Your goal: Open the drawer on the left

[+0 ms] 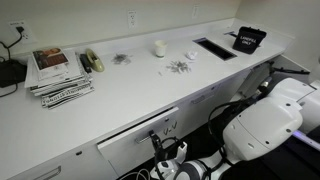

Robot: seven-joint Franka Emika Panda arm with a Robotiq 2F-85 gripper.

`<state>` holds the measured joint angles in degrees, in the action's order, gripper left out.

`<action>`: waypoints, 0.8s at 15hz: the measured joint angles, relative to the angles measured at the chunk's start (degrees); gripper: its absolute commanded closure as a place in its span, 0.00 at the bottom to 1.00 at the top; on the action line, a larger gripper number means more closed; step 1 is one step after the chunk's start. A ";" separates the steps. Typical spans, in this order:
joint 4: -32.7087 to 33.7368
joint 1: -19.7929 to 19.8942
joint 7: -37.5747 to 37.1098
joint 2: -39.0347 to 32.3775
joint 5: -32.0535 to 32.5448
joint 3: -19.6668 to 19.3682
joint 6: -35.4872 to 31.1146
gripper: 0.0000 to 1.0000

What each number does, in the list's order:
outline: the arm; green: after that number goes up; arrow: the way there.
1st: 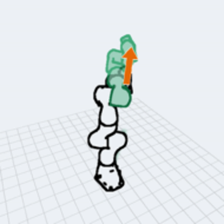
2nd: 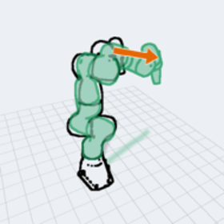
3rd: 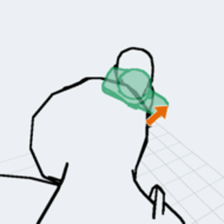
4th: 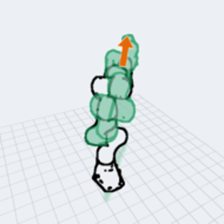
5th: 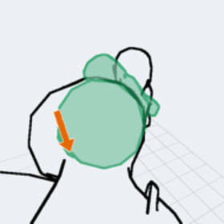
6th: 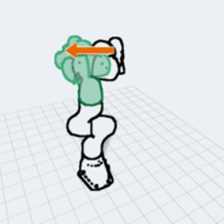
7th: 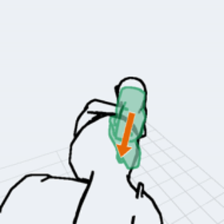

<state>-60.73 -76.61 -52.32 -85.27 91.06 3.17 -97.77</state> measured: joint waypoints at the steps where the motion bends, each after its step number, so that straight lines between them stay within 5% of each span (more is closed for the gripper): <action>1: 0.01 0.03 -0.68 -0.07 -0.03 0.02 -0.23 0.98; 7: -0.37 -0.92 -2.48 -0.08 -0.10 0.15 0.62 0.98; 12: -1.55 -5.40 -4.31 -0.18 -1.56 1.63 5.33 0.98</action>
<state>-62.29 -82.01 -56.63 -85.45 89.50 4.80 -92.44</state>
